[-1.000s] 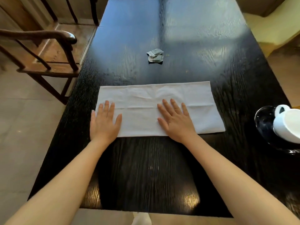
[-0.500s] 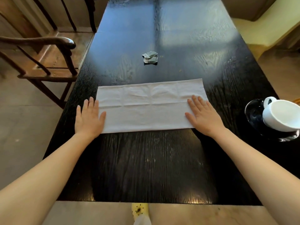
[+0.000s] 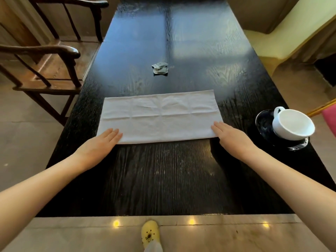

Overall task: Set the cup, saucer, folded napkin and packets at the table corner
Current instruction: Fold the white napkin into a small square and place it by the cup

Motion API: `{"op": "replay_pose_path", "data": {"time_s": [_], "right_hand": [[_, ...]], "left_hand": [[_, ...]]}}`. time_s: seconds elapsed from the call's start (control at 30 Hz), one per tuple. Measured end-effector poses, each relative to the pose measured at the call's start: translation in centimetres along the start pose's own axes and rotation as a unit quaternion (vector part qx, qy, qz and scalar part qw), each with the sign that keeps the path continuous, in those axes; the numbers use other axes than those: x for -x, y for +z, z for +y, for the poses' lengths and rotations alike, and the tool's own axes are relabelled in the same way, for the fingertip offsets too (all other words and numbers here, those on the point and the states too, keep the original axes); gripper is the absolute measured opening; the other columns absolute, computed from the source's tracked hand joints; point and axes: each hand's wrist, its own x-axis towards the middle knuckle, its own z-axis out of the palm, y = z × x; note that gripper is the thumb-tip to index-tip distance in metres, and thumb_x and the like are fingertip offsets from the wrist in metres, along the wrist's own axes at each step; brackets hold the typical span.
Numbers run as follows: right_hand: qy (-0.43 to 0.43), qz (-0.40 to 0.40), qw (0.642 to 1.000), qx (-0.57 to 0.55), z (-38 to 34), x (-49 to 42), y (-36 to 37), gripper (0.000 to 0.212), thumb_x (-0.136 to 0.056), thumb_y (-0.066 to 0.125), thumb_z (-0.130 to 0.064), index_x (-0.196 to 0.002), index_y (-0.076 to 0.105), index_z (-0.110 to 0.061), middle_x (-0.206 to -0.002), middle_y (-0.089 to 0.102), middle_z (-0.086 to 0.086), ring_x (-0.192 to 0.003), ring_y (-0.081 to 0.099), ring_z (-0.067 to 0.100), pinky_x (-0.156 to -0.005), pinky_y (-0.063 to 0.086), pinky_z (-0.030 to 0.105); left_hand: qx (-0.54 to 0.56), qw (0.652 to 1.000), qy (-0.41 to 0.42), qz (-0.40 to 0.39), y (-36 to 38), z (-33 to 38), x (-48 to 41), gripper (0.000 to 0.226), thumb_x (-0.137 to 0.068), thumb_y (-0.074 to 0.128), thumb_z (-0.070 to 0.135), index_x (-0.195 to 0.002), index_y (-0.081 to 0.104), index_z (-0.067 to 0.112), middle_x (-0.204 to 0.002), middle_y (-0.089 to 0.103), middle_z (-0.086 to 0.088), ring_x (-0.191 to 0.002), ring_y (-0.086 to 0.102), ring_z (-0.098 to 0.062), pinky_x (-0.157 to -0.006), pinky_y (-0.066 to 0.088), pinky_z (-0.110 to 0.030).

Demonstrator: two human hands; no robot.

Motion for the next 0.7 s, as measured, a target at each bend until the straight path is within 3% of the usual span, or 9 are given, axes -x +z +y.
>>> {"op": "replay_pose_path", "data": {"time_s": [0.07,0.13,0.17,0.33,0.43,0.53,0.57,0.63,0.7], "right_hand": [[0.016,0.043,0.997,-0.057,0.1,-0.1,0.3,0.052,-0.089,0.047,-0.004,-0.14,0.037,-0.005,-0.151,0.034,0.013,-0.139,0.033,0.025,-0.11,0.032,0.036],[0.04,0.087,0.99,-0.103,0.2,0.0,0.6,0.044,-0.087,0.053,-0.009,-0.131,0.051,-0.006,-0.142,0.048,0.012,-0.13,0.046,0.027,-0.103,0.042,0.039],[0.055,0.106,0.985,-0.125,0.1,0.2,0.6,0.04,-0.086,0.055,-0.01,-0.126,0.055,-0.006,-0.137,0.053,0.011,-0.124,0.052,0.028,-0.098,0.046,0.041],[0.116,0.163,0.956,-0.216,0.8,0.0,-0.3,0.018,-0.09,0.055,-0.017,-0.103,0.067,-0.012,-0.1,0.072,0.011,-0.094,0.065,0.035,-0.078,0.05,0.04],[0.153,0.158,0.925,-0.309,2.1,-1.1,-1.8,0.016,-0.088,0.059,-0.024,-0.09,0.07,-0.013,-0.086,0.071,0.007,-0.086,0.063,0.027,-0.073,0.043,0.033],[0.173,0.156,0.86,-0.455,2.8,-2.7,-3.0,0.014,-0.088,0.061,-0.021,-0.082,0.068,-0.011,-0.077,0.065,0.003,-0.078,0.057,0.018,-0.066,0.04,0.03],[0.178,0.166,0.832,-0.498,2.8,-3.4,-3.2,0.013,-0.088,0.061,-0.021,-0.079,0.067,-0.014,-0.075,0.062,0.001,-0.077,0.055,0.016,-0.066,0.04,0.029],[0.195,0.189,0.796,-0.542,2.6,-5.1,-3.5,0.016,-0.09,0.058,-0.02,-0.076,0.064,-0.013,-0.074,0.059,0.001,-0.076,0.051,0.015,-0.065,0.039,0.028],[0.215,0.21,0.802,-0.516,2.3,-7.1,-3.7,0.02,-0.092,0.053,-0.022,-0.081,0.062,-0.007,-0.077,0.058,0.004,-0.077,0.051,0.017,-0.062,0.037,0.026]], "left_hand": [[0.078,0.996,-0.053,-0.004,0.3,0.2,0.1,0.052,-0.07,0.048,-0.018,-0.12,0.057,-0.007,-0.124,0.059,-0.028,-0.11,0.061,-0.04,-0.084,0.054,-0.045],[0.181,0.974,-0.139,-0.009,0.4,0.3,0.4,0.054,-0.08,0.05,-0.014,-0.132,0.048,0.001,-0.14,0.047,-0.02,-0.128,0.048,-0.036,-0.105,0.039,-0.042],[0.229,0.957,-0.181,0.0,0.4,0.3,0.5,0.048,-0.086,0.049,-0.008,-0.131,0.051,0.005,-0.14,0.048,-0.017,-0.128,0.048,-0.034,-0.107,0.036,-0.042],[0.367,0.882,-0.289,0.054,-1.3,-1.0,0.6,0.025,-0.088,0.055,0.003,-0.107,0.069,0.007,-0.111,0.07,-0.014,-0.106,0.063,-0.031,-0.094,0.044,-0.038],[0.439,0.829,-0.344,0.051,-1.7,-2.8,-0.2,0.016,-0.086,0.062,0.01,-0.098,0.072,0.005,-0.098,0.072,-0.012,-0.092,0.063,-0.023,-0.08,0.043,-0.018],[0.53,0.748,-0.392,0.079,-1.7,-4.2,-1.5,0.008,-0.085,0.064,0.016,-0.082,0.07,0.02,-0.074,0.07,0.006,-0.075,0.063,-0.003,-0.063,0.041,-0.002],[0.558,0.717,-0.406,0.099,-1.7,-4.6,-2.2,0.008,-0.086,0.063,0.016,-0.083,0.069,0.019,-0.072,0.068,0.008,-0.068,0.06,0.005,-0.061,0.041,-0.002],[0.588,0.672,-0.43,0.133,-1.4,-5.2,-3.8,0.014,-0.088,0.06,0.018,-0.095,0.069,0.008,-0.083,0.064,-0.003,-0.07,0.056,-0.001,-0.063,0.042,-0.011],[0.576,0.672,-0.442,0.144,-0.9,-5.7,-5.6,0.019,-0.09,0.057,0.021,-0.097,0.066,0.007,-0.088,0.061,-0.008,-0.081,0.052,-0.015,-0.064,0.039,-0.022]]}}
